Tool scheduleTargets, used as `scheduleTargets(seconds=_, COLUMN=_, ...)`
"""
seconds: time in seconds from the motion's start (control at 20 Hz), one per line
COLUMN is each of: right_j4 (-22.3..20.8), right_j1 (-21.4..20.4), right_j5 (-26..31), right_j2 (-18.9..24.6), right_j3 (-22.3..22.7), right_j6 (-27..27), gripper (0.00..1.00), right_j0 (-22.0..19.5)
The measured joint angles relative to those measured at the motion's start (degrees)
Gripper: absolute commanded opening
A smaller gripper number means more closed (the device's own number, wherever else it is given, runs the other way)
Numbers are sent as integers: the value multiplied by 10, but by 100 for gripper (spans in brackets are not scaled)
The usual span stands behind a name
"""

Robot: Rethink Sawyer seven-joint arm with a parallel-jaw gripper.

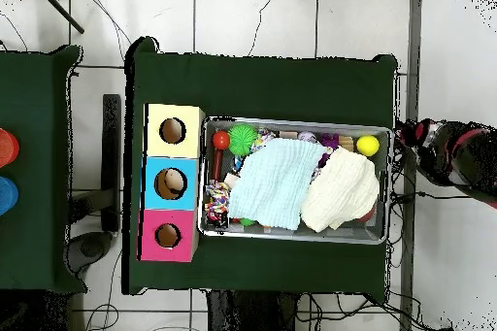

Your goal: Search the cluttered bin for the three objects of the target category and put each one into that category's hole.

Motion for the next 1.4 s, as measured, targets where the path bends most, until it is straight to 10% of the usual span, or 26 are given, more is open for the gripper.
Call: scheduleTargets(seconds=1.4, right_j4=9, right_j1=-78, right_j5=0, right_j2=-1, right_j3=7, right_j6=0, gripper=100, right_j0=25)
